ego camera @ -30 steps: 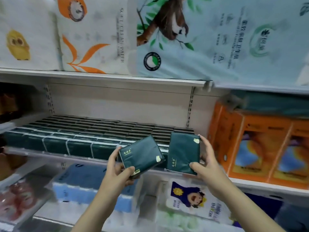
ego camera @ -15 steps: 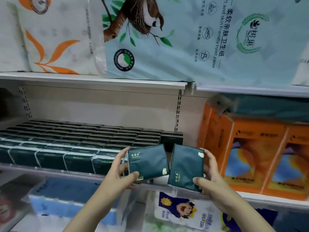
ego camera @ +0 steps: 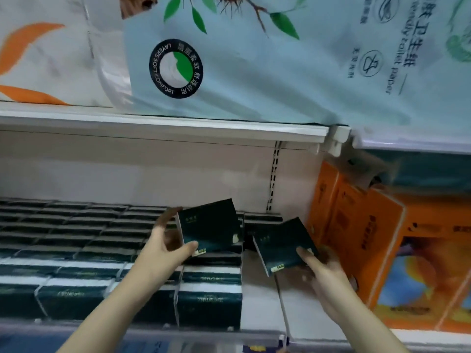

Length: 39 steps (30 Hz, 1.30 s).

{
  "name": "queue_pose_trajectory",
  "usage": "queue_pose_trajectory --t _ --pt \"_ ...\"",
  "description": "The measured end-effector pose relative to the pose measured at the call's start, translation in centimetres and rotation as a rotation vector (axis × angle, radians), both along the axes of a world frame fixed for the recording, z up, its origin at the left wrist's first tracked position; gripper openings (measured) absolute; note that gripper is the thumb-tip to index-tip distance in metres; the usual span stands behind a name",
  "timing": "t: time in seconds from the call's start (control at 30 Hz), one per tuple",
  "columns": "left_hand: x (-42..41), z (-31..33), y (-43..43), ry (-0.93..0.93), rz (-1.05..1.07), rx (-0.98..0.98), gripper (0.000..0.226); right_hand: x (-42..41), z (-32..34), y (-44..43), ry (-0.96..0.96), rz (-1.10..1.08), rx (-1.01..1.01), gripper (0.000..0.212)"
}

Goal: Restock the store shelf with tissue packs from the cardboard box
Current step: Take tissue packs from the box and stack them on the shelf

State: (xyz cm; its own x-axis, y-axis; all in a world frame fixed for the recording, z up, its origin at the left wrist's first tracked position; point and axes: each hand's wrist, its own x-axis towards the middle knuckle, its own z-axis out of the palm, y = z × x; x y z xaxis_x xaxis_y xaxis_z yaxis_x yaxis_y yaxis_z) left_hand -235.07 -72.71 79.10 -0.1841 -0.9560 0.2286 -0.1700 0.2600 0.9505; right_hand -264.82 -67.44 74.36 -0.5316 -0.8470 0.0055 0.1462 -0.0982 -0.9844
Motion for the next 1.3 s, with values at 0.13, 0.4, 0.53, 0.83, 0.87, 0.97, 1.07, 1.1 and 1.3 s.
queue_pose_trajectory --t 0.13,0.4,0.53,0.83,0.87,0.97,1.07,1.1,1.3 --pt "0.0 -0.1 -2.5 -0.021 -0.026 0.008 0.064 0.6 -1.7 -2.4 -0.016 -0.013 0.053 0.049" --pt "-0.4 -0.8 -4.2 -0.010 -0.010 0.026 0.061 0.3 -2.7 -5.5 0.341 -0.055 0.225 0.042" --pt "-0.9 -1.4 -4.9 -0.012 -0.025 0.054 0.063 0.2 -2.9 -6.3 0.537 -0.032 0.270 0.038" --pt "-2.0 -1.8 -5.4 0.016 -0.037 0.078 0.061 -0.1 -5.7 -7.7 0.697 -0.011 0.308 0.030" --pt "-2.0 -1.9 -5.5 0.021 -0.039 0.080 0.061 -0.1 -5.8 -7.8 0.716 -0.001 0.315 0.030" --pt "-2.0 -2.1 -5.6 0.011 -0.046 0.074 0.063 -0.1 -5.8 -7.9 0.757 0.015 0.340 0.034" --pt "-1.9 -2.1 -5.7 0.016 -0.044 0.068 0.063 -0.1 -5.7 -7.8 0.798 0.020 0.352 0.035" --pt "-1.9 -2.1 -5.7 0.020 -0.048 0.066 0.063 0.0 -5.6 -7.8 0.805 0.023 0.352 0.035" --pt "-1.9 -1.9 -5.6 0.042 -0.066 0.074 0.062 0.1 -5.3 -7.6 0.811 0.049 0.399 0.034"
